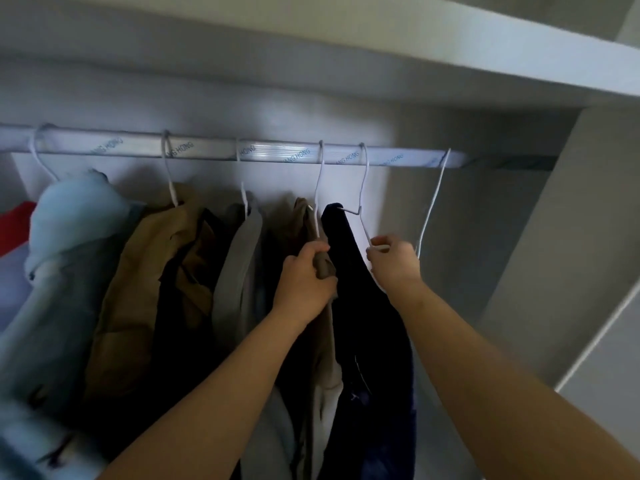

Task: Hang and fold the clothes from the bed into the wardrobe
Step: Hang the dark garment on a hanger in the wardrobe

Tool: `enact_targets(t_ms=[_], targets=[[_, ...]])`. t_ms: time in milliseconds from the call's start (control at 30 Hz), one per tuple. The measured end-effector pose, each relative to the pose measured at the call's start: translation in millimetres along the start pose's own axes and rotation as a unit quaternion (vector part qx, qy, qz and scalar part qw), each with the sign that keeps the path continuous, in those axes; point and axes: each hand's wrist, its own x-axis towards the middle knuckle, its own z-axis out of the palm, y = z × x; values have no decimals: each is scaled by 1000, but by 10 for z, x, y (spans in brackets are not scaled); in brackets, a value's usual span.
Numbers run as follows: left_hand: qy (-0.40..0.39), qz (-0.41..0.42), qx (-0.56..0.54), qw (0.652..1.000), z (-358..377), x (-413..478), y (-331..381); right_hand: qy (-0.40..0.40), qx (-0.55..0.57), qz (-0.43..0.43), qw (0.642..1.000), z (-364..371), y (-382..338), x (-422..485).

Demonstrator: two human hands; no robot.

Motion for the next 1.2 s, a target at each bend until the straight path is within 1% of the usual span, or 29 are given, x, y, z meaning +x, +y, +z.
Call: enact_targets(t_ms=[100, 200, 267, 367, 433, 500, 600, 700, 800, 867, 933, 1067, 1200], targets=[[12, -13, 10, 1000, 2, -198, 30, -2, -28, -18, 999, -113, 49, -245], [17, -35, 5, 999, 29, -507, 75, -33, -47, -38, 998, -224, 100, -638], [19, -50, -20, 998, 63, -765, 117, -43, -90, -74, 992, -298, 204, -906], [18, -86, -59, 994, 159, -1234, 148, -39, -79, -105, 991, -429, 420, -1344], [9, -126, -71, 989, 249, -1605, 114, -50, -43, -76, 995, -516, 649, -1662], [-15, -174, -70, 982, 354, -1999, 48, -76, -28, -20, 997, -604, 956, -2012], [-65, -233, -47, 969, 464, -2575, 1, -131, -56, 64, 988, -719, 1376, -2554], [-108, -277, -26, 954, 562, -3079, -7, -148, -2, 146, 978, -844, 1625, -3120], [-159, -332, -32, 929, 665, -3554, 8, -116, 26, 215, 969, -1076, 1840, -3661], [-205, -346, -25, 915, 685, -3830, 25, -78, 46, 266, 960, -1236, 1975, -4030], [-248, -336, -5, 908, 654, -4056, 43, -34, 73, 306, 949, -1347, 2070, -4402], [-309, -297, 17, 904, 569, -4552, 73, 54, 122, 370, 919, -1471, 2179, -5221], [-394, -286, 34, 873, 408, -5286, 29, 128, 165, 428, 879, -1477, 2191, -6217]])
